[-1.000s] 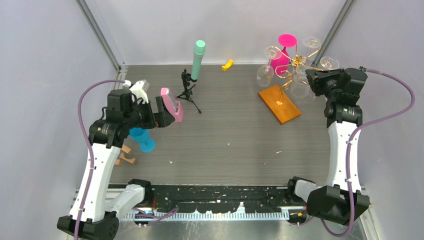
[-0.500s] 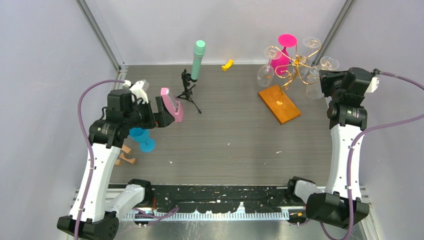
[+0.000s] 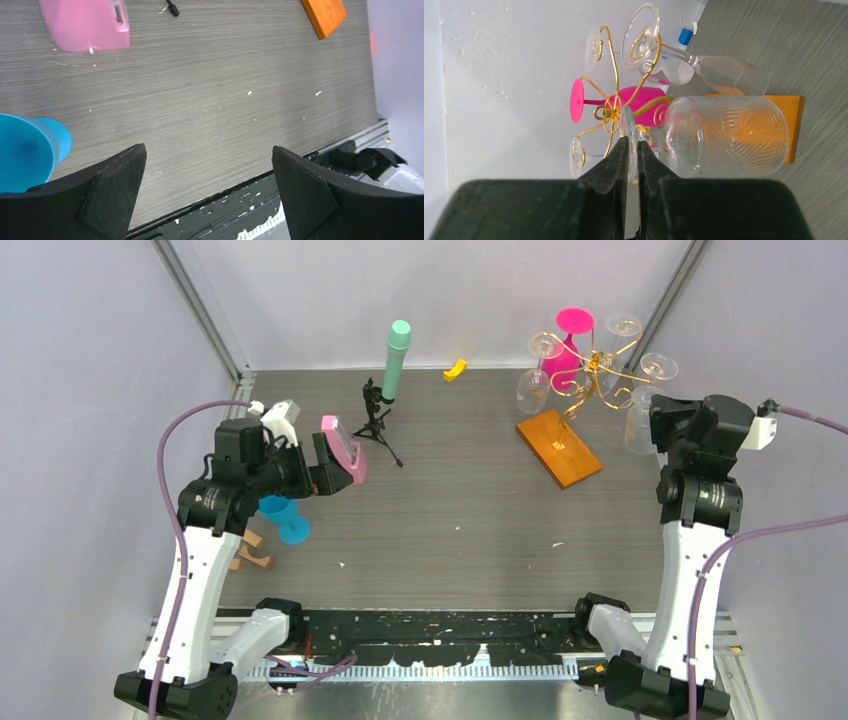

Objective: Take the wine glass off the wine glass rack

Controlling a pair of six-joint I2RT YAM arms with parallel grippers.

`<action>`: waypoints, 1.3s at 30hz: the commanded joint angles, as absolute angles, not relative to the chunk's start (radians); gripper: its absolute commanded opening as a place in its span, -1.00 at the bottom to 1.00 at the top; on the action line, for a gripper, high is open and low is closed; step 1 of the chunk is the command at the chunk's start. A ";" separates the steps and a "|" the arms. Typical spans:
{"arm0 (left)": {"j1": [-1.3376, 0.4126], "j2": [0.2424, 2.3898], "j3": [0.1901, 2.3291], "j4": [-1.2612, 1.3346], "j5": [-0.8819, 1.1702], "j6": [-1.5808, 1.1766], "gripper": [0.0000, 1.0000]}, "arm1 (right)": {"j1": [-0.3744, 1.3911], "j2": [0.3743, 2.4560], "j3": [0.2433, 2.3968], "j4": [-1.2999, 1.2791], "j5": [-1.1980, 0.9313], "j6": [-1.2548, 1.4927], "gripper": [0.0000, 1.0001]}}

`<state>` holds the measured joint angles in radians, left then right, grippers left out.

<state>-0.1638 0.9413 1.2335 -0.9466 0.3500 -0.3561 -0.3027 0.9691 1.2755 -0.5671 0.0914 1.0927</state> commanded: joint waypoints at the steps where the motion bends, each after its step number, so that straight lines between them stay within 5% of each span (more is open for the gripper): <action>1: -0.167 0.923 1.265 -0.933 0.449 -0.391 0.99 | -0.303 0.871 1.332 -0.568 0.139 1.082 -1.00; 16: -0.186 0.755 1.036 -0.517 0.879 -0.803 0.96 | -0.260 0.569 1.177 -0.654 -0.278 1.205 -0.99; 28: -0.308 0.702 0.910 -0.315 0.834 -1.047 0.96 | -0.213 0.491 0.782 -0.027 -0.682 1.562 -0.99; 39: -0.534 0.854 0.854 -0.017 0.689 -1.131 0.96 | -0.102 0.601 0.614 0.527 -0.711 1.907 -0.99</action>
